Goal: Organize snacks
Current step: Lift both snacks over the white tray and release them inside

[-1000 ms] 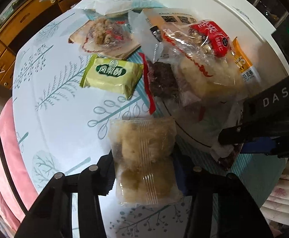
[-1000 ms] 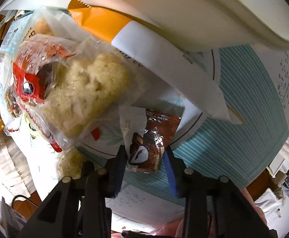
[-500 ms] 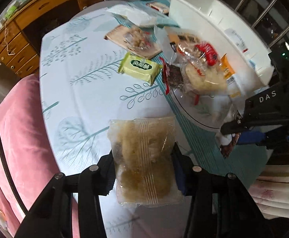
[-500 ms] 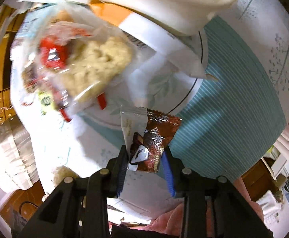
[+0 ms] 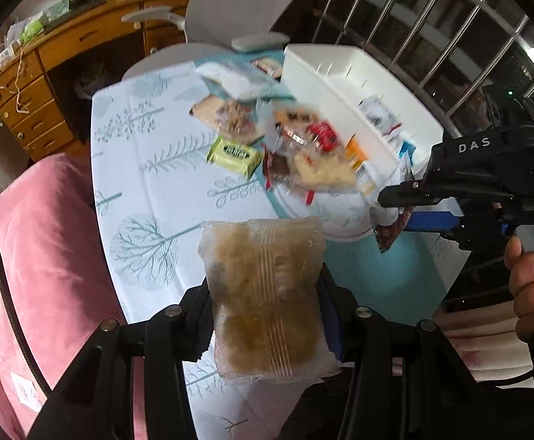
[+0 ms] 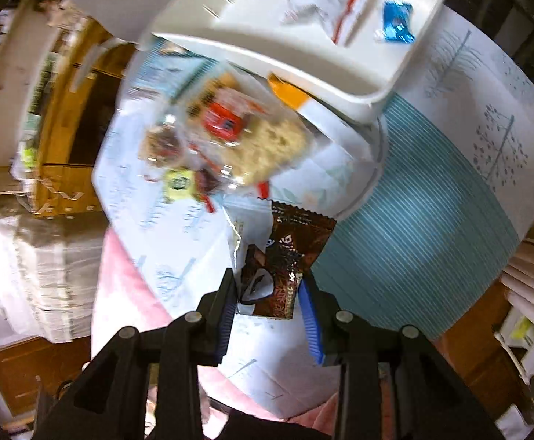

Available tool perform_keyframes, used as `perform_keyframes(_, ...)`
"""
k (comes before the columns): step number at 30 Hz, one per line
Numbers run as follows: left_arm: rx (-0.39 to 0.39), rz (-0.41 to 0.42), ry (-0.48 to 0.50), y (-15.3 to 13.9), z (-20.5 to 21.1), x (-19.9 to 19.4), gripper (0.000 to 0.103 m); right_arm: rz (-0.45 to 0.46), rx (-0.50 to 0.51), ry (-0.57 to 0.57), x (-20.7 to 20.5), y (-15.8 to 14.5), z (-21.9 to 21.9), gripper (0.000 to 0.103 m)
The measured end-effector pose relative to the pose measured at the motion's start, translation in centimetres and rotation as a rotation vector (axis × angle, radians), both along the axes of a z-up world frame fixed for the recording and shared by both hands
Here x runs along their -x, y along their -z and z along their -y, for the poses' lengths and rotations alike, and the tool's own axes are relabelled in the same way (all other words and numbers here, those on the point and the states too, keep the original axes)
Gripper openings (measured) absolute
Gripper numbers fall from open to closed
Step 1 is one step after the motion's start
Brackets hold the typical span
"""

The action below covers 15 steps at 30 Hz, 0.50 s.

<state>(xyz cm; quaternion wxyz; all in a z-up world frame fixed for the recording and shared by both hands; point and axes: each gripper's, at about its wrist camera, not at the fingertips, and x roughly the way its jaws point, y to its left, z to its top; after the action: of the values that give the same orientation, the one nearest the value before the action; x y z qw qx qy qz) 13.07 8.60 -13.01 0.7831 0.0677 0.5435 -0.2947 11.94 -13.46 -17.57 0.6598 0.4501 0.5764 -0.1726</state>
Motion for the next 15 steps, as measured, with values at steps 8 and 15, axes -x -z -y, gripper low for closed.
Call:
perform_keyframes(8, 0.039, 0.044, -0.021, -2.3, 1.6, 0.0, 0.047, 0.212, -0.047, -0.037, 0.6, -4.0, 1.2, 0.033)
perform_keyframes(15, 0.012, 0.05, -0.039, -3.4, 6.4, -0.3, 0.047, 0.308, -0.029, -0.096, 0.7, -6.7, 5.9, 0.033)
